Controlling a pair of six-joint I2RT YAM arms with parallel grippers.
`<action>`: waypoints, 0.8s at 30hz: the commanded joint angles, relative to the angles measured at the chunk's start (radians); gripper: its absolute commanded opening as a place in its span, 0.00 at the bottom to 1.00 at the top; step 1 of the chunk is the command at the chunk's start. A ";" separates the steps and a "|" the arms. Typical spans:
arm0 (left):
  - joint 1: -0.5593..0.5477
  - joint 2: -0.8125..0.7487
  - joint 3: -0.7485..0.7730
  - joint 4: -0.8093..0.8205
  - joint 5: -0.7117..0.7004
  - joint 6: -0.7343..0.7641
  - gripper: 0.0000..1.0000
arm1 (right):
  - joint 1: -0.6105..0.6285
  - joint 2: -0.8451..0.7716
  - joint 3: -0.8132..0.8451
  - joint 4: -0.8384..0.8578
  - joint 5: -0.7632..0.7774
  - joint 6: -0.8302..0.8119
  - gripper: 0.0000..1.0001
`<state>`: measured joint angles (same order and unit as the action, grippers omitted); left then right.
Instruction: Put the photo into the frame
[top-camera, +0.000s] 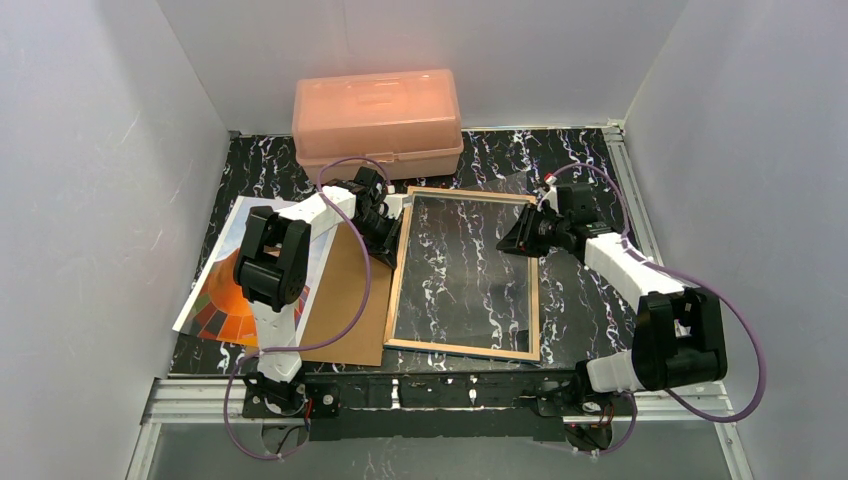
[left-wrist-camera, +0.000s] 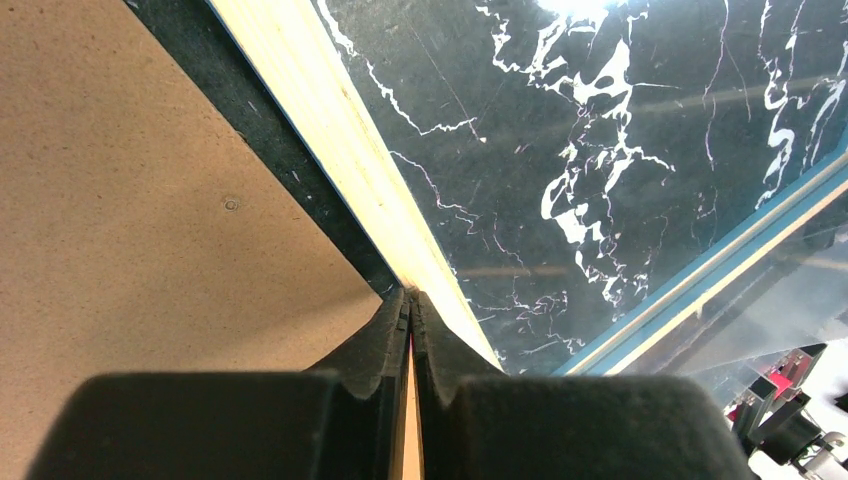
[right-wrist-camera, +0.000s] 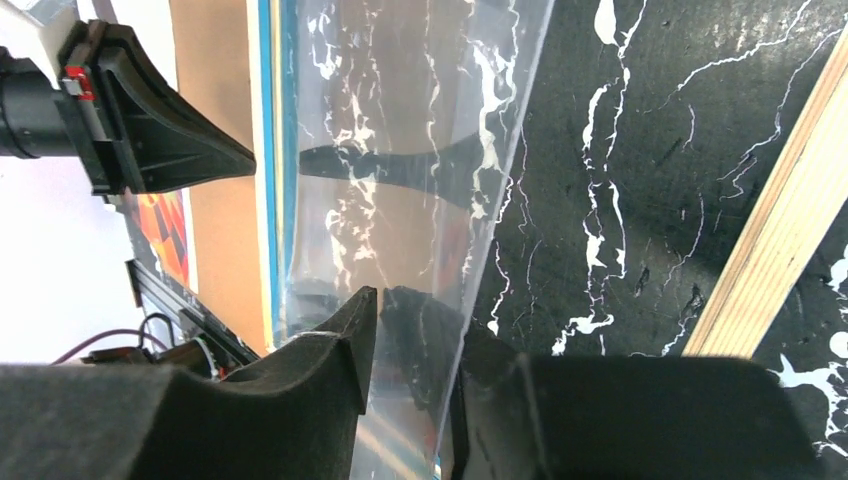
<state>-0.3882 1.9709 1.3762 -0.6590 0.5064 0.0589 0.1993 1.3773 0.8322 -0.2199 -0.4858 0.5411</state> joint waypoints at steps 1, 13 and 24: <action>-0.006 -0.032 0.008 -0.025 0.005 0.012 0.01 | 0.036 0.020 0.078 -0.064 0.070 -0.064 0.39; -0.004 -0.045 -0.011 -0.011 0.006 0.011 0.00 | 0.140 0.089 0.192 -0.240 0.275 -0.148 0.66; 0.001 -0.047 -0.012 -0.011 0.004 0.012 0.00 | 0.141 0.130 0.209 -0.292 0.329 -0.188 0.82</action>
<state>-0.3882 1.9690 1.3754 -0.6586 0.5056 0.0593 0.3344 1.4952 0.9936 -0.4938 -0.1818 0.3836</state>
